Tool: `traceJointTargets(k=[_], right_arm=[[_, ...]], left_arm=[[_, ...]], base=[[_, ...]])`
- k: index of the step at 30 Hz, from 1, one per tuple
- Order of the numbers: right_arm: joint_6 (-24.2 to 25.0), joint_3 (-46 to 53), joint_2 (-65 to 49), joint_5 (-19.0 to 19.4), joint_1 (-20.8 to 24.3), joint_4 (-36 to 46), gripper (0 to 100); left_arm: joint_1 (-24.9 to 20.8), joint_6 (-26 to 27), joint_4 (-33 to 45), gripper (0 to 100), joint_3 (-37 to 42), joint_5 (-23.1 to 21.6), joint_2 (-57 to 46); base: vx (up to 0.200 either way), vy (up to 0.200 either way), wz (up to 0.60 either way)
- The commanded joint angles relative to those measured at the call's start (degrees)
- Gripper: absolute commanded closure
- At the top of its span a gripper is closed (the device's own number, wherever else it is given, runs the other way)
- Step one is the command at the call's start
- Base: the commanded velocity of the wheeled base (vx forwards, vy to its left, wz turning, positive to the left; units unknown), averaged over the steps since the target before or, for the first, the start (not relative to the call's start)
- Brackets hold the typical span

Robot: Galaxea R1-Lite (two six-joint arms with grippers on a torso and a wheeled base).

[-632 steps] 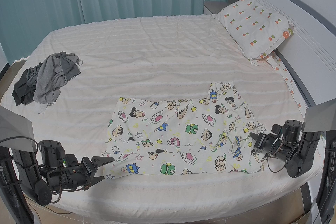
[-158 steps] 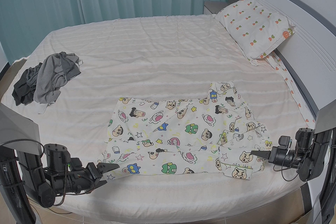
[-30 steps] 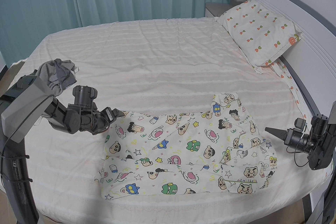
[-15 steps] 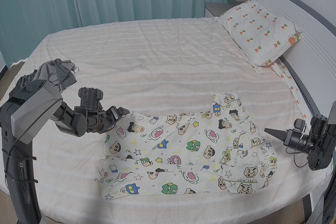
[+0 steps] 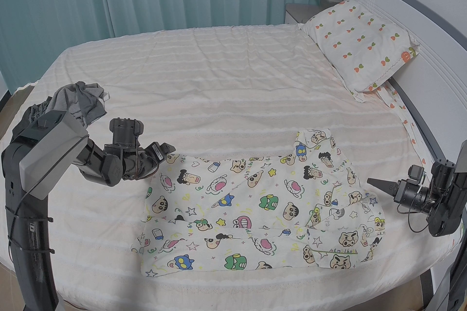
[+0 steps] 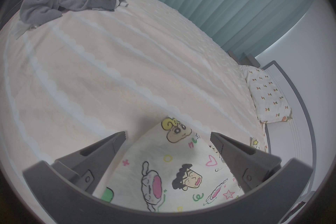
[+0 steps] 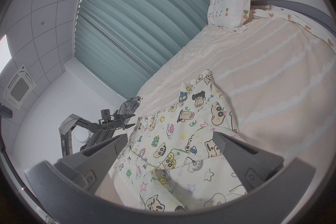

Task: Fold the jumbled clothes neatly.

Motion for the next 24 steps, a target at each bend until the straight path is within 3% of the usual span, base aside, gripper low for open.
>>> traceJointTargets(k=[1,11,15,16,24], right_arm=[[0.0,0.0,0.1,0.0,0.0,-0.7,0],[0.0,0.0,0.1,0.0,0.0,-0.7,0],[0.0,0.0,0.5,0.0,0.0,-0.7,0],[-0.1,0.0,0.6,0.0,0.0,-0.7,0],[-0.1,0.0,0.9,-0.1,0.0,-0.7,0]], left_arm=[[0.4,1.5,0.1,0,0.0,0.0,-0.1],[-0.7,1.9,-0.1,0,-1.3,0.1,3.1],[-1.1,1.9,-0.1,0,-2.6,2.0,4.5],[-1.1,1.9,-0.1,100,-3.0,2.4,4.9],[-1.1,1.5,-0.1,100,-3.9,3.1,5.6]], base=[[0.0,0.0,0.0],[0.0,0.0,0.0],[0.0,0.0,0.0],[0.0,0.0,0.0],[0.0,0.0,0.0]])
